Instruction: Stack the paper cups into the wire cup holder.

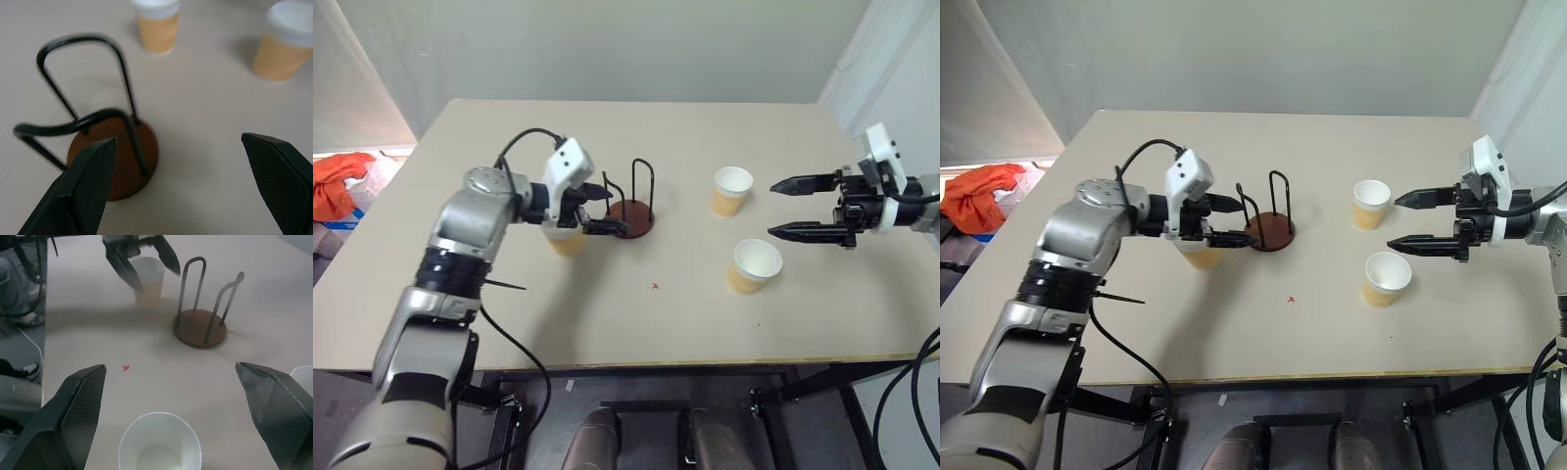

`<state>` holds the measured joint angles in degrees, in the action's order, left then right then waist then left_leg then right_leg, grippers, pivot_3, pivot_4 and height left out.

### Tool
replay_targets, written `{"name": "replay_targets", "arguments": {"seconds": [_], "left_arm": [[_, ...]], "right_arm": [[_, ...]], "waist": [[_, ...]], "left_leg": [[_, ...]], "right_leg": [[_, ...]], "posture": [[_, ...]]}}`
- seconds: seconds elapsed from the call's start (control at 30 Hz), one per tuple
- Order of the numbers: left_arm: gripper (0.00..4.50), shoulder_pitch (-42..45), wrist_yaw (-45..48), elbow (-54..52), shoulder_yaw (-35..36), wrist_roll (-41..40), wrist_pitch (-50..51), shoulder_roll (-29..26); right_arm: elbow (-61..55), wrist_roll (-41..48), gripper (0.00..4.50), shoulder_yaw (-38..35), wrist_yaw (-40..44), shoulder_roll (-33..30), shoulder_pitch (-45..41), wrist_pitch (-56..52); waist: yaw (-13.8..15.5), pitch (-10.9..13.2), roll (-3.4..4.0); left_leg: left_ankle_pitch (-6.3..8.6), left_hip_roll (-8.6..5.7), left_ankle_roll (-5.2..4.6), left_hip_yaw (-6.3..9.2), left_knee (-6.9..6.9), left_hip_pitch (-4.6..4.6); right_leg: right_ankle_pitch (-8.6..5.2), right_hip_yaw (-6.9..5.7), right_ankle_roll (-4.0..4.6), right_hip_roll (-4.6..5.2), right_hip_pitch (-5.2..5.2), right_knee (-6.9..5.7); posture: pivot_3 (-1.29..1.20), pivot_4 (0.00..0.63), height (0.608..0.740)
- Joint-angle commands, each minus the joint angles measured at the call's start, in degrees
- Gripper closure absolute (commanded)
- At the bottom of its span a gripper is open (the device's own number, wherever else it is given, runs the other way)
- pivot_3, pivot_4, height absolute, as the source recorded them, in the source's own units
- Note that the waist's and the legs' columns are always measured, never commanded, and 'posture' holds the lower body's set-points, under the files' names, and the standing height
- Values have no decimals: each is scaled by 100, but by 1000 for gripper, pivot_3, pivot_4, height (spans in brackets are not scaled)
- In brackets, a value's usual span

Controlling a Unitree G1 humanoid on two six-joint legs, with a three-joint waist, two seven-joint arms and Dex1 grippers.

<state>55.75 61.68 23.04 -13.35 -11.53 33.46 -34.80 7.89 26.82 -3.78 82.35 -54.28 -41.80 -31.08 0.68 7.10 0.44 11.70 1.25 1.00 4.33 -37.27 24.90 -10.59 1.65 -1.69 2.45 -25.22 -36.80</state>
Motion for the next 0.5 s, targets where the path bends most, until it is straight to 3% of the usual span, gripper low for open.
{"name": "replay_targets", "arguments": {"seconds": [0.03, 0.2, 0.3, 0.5], "left_arm": [[40, 215, -312, 242, 32, 268, -162, 189], [40, 407, -617, 645, 197, 330, -328, 603], [527, 618, -766, 919, 312, 286, -425, 840], [2645, 750, -527, 1084, 321, 286, -532, 890]], "right_arm": [[-292, 162, 0, -338, -151, -151, 94, -54], [-431, 207, 0, -445, -317, -186, 285, -91], [-528, 238, 0, -502, -406, -204, 378, -117], [-642, 286, 0, -588, -491, -283, 485, -166]], "waist": [[9, 0, 0], [43, 1, -1], [56, 1, -2], [62, 1, -1]], "left_leg": [[-1, 0, -1, 0, -1, 0], [-4, -4, -6, -3, -8, 4], [-7, -8, -9, -5, -11, 4], [-12, -13, -22, -11, -13, 4]], "right_leg": [[2, 0, -3, 0, 1, 3], [17, 4, -30, 0, 5, 12], [28, 6, -49, -1, 12, 22], [34, 12, -61, -4, 39, 81]], "posture": [[0, 150, 740], [0, 150, 740], [0, 150, 740], [0, 150, 740]]}}
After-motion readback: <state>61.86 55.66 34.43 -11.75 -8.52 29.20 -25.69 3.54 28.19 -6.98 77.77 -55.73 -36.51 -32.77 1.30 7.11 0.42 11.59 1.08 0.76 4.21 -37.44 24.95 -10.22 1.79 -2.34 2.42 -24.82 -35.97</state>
